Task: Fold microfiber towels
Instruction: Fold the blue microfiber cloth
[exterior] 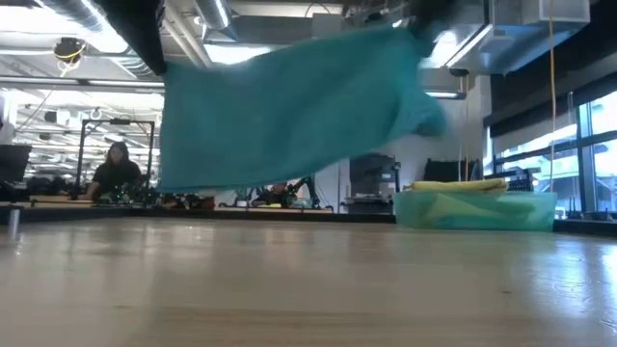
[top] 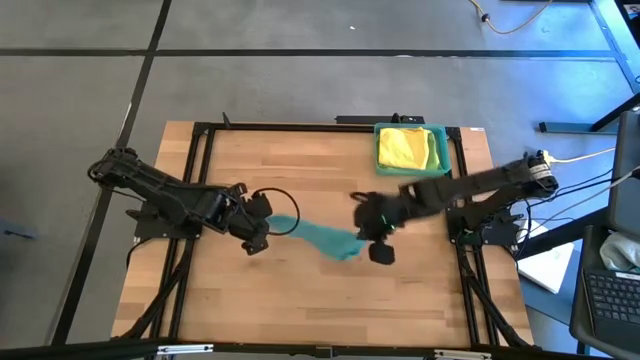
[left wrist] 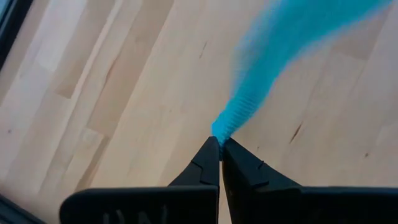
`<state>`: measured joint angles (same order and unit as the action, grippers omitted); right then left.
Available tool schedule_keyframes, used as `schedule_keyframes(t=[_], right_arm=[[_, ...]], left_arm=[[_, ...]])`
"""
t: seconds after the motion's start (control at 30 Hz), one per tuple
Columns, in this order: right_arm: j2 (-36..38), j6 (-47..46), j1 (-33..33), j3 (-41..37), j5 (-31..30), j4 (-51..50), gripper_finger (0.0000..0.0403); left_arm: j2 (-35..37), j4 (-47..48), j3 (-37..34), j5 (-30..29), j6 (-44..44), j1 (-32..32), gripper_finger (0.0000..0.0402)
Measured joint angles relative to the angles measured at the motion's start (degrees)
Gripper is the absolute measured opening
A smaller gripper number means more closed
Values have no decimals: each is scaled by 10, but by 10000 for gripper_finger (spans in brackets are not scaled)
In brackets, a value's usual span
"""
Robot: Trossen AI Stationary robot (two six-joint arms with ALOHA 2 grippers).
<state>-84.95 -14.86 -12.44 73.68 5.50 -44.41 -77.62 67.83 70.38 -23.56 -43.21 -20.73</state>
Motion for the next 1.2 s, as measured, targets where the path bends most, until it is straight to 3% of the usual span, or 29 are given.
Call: schedule_keyframes(t=[0.03,0.07,0.1,0.17,0.2,0.23,0.3,0.37,0.4,0.43,0.53,0.6,0.73,0.93,1.2], right_arm=[[0,-59,-5,-1,-80,-46,3],[-2,-103,-6,-11,-106,-57,4],[-6,-112,1,-20,-62,-16,4],[-7,-50,8,-25,81,96,6],[-2,-34,6,-20,82,93,5],[1,-36,1,-17,32,60,5],[-2,-71,-1,-20,-124,-21,4],[-10,-76,34,-24,-190,-23,5],[-10,-74,50,-22,-175,-3,5],[-8,-76,65,-20,-117,25,5],[-11,-94,66,-20,122,75,4],[-10,-78,55,-17,162,85,4],[-10,-44,60,-3,21,59,5],[-10,-17,84,-2,25,50,6],[-13,119,110,-2,-53,46,7]], left_arm=[[0,1,0,-1,-1,0,0],[0,-1,0,-4,-4,0,0],[0,-2,0,-8,-12,0,0],[0,2,0,-15,-16,-1,0],[0,2,0,-17,-13,-2,0],[0,10,0,-20,-10,1,0],[0,43,-1,-44,-12,9,0],[0,69,-3,-71,-25,28,0],[0,74,-4,-63,-29,41,0],[0,61,-3,-38,-31,51,0],[0,-21,1,47,-29,42,0],[0,-46,2,47,-21,19,0],[0,-24,2,-13,-15,24,0],[0,9,2,18,-7,42,0],[0,81,2,-28,3,59,0]])
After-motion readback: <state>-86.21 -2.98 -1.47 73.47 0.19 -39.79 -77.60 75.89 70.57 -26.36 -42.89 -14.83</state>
